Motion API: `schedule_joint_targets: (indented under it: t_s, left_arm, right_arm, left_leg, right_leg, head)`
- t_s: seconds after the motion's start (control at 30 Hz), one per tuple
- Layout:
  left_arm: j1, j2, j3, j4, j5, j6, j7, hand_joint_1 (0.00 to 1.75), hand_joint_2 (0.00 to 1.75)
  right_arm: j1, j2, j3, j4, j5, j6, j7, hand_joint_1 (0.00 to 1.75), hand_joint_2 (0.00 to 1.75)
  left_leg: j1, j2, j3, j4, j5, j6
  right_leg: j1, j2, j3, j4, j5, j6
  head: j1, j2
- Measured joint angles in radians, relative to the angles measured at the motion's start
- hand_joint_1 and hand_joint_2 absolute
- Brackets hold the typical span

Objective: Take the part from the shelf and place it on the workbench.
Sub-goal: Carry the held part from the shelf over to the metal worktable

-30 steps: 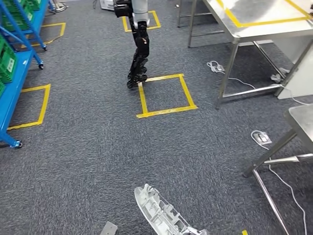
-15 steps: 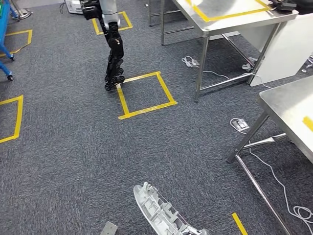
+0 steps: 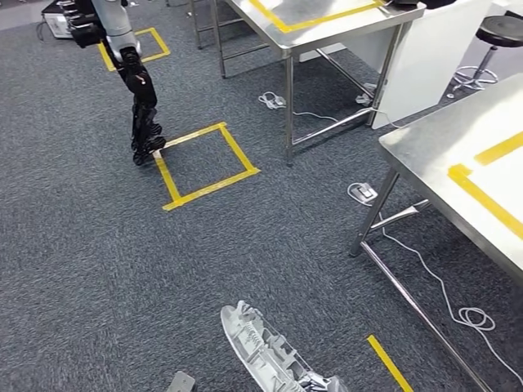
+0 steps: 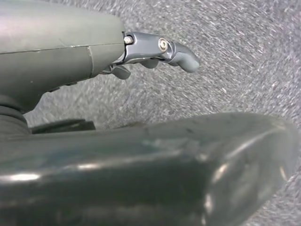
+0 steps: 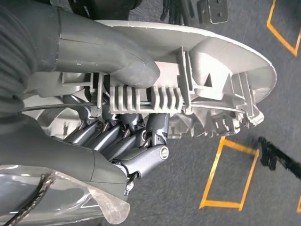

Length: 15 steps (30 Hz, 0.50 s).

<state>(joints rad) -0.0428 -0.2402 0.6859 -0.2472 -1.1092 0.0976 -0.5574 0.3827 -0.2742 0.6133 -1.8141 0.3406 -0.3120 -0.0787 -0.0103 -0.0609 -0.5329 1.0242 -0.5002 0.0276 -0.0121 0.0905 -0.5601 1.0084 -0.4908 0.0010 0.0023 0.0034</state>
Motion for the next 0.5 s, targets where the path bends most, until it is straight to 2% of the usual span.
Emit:
schedule_joint_targets:
  t_s: [0.03, 0.07, 0.1, 0.13, 0.2, 0.23, 0.27, 0.3, 0.33, 0.37, 0.43, 0.47, 0.5]
  left_arm:
    - [0.0, 0.001, 0.0, 0.0, 0.0, -0.001, 0.0, 0.0, 0.0]
    - [0.0, 0.002, 0.0, 0.0, -0.001, -0.002, 0.0, 0.0, 0.0]
    - [-0.001, 0.001, 0.0, 0.0, -0.001, -0.003, 0.0, 0.0, 0.0]
    - [-0.001, 0.001, 0.0, 0.0, -0.001, -0.004, 0.0, 0.0, 0.0]
    - [0.0, 0.0, 0.0, 0.0, -0.001, -0.004, 0.0, 0.0, 0.0]
    - [0.001, 0.0, 0.001, 0.0, -0.001, -0.004, 0.0, 0.0, 0.0]
    - [0.003, 0.0, 0.001, 0.0, -0.001, -0.005, 0.0, 0.0, 0.0]
    - [0.004, 0.0, 0.001, 0.0, -0.001, -0.005, 0.0, 0.0, 0.0]
    - [0.004, 0.0, 0.001, 0.0, -0.001, -0.006, 0.0, 0.0, 0.0]
    - [0.003, 0.0, 0.001, 0.0, -0.001, -0.007, 0.0, 0.0, 0.0]
    - [0.003, -0.001, 0.002, 0.0, -0.001, -0.008, 0.0, 0.0, 0.0]
    - [0.003, 0.0, 0.002, 0.0, -0.001, -0.008, 0.0, 0.0, 0.0]
    - [0.003, 0.0, 0.002, 0.0, -0.001, -0.008, 0.0, 0.0, 0.0]
  right_arm:
    - [0.0, 0.004, -0.002, 0.002, 0.002, 0.004, 0.0, 1.75, 1.75]
    - [0.0, 0.006, -0.005, 0.004, 0.002, 0.008, 0.0, 1.75, 1.75]
    - [0.0, 0.008, -0.007, 0.006, 0.003, 0.012, -0.001, 1.75, 1.75]
    - [0.0, 0.009, -0.01, 0.007, 0.003, 0.014, -0.002, 1.75, 1.75]
    - [-0.003, 0.011, -0.013, 0.009, 0.003, 0.019, -0.004, 1.75, 1.75]
    - [-0.005, 0.011, -0.014, 0.01, 0.003, 0.021, -0.004, 1.75, 1.75]
    - [-0.006, 0.012, -0.014, 0.012, 0.003, 0.022, -0.004, 1.75, 1.75]
    - [-0.005, 0.012, -0.015, 0.014, 0.003, 0.023, -0.004, 1.75, 1.75]
    - [-0.005, 0.012, -0.015, 0.016, 0.003, 0.024, -0.004, 1.75, 1.75]
    - [-0.004, 0.012, -0.015, 0.016, 0.002, 0.025, -0.004, 1.75, 1.75]
    - [-0.005, 0.013, -0.016, 0.017, 0.002, 0.027, -0.004, 1.75, 1.75]
    - [-0.006, 0.014, -0.016, 0.017, 0.002, 0.028, -0.005, 1.75, 1.75]
    - [-0.006, 0.015, -0.016, 0.018, 0.002, 0.029, -0.005, 1.75, 1.75]
  left_leg:
    - [-0.001, -0.003, 0.004, -0.012, -0.002, 0.003]
    - [-0.001, 0.005, 0.005, -0.02, 0.0, 0.005]
    - [0.001, 0.015, 0.007, -0.028, 0.003, 0.007]
    - [0.002, 0.025, 0.009, -0.037, 0.008, 0.011]
    - [0.005, 0.049, 0.012, -0.051, 0.016, 0.017]
    - [0.004, 0.061, 0.011, -0.052, 0.017, 0.019]
    - [0.003, 0.074, 0.01, -0.051, 0.016, 0.02]
    - [0.003, 0.087, 0.009, -0.051, 0.016, 0.02]
    - [0.003, 0.099, 0.009, -0.051, 0.015, 0.02]
    - [0.004, 0.109, 0.009, -0.049, 0.013, 0.017]
    - [0.004, 0.127, 0.01, -0.041, 0.007, 0.008]
    - [0.003, 0.133, 0.009, -0.034, 0.002, 0.001]
    - [0.0, 0.139, 0.009, -0.028, -0.003, -0.005]
  right_leg:
    - [-0.001, 0.009, -0.005, -0.001, 0.003, 0.005]
    - [-0.002, 0.018, -0.01, -0.003, 0.006, 0.012]
    - [-0.003, 0.013, -0.016, -0.001, 0.006, 0.017]
    - [-0.002, -0.004, -0.024, 0.009, -0.003, 0.02]
    - [0.0, -0.054, -0.064, 0.09, -0.053, 0.025]
    - [0.0, -0.071, -0.096, 0.155, -0.086, 0.029]
    - [-0.001, -0.078, -0.126, 0.22, -0.112, 0.033]
    - [-0.002, -0.081, -0.144, 0.262, -0.124, 0.038]
    - [-0.004, -0.083, -0.146, 0.27, -0.118, 0.042]
    - [-0.006, -0.088, -0.125, 0.235, -0.093, 0.045]
    - [-0.008, -0.123, -0.047, 0.097, -0.039, 0.051]
    - [-0.008, -0.138, -0.013, 0.039, -0.022, 0.048]
    - [-0.007, -0.148, 0.007, 0.007, -0.018, 0.043]
  head:
    - [0.0, 0.0]
    - [0.0, 0.0]
    - [0.0, 0.0]
    - [0.002, 0.0]
    - [0.008, 0.0]
    - [0.011, 0.0]
    - [0.012, 0.0]
    - [0.012, 0.0]
    - [0.012, 0.0]
    - [0.012, 0.0]
    - [0.012, 0.0]
    - [0.012, 0.0]
    - [0.011, 0.0]
